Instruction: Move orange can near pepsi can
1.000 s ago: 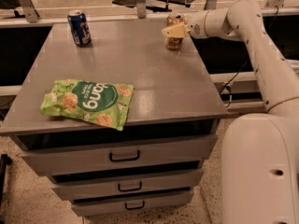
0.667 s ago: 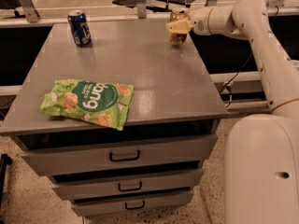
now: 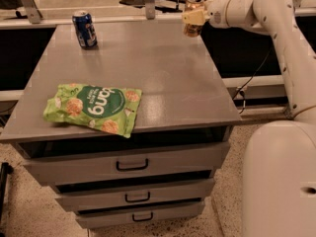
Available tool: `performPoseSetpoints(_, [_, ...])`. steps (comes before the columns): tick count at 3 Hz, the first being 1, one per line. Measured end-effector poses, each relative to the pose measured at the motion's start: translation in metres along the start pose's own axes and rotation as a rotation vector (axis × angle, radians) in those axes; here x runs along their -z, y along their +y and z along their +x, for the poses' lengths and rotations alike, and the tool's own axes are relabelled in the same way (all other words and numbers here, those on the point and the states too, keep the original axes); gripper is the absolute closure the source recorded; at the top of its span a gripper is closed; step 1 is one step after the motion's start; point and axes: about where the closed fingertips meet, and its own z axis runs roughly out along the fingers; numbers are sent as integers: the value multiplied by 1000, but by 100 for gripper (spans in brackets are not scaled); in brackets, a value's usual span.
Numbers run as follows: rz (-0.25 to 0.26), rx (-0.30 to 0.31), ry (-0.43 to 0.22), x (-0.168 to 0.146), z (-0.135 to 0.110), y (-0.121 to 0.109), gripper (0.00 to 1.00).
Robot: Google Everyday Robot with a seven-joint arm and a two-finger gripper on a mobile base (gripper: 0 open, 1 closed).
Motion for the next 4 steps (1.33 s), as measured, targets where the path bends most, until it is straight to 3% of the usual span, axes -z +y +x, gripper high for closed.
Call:
performPoseSetpoints(1, [-29,1,10,-5,3,9,100])
performPoseSetpoints(2, [-48,24,-32,-4,-26,32,100])
performPoseSetpoints(3, [-25,27,-112,8,-84,72,100])
performPoseSetpoints(4, [-44,1,-141,-10,-102,129,100])
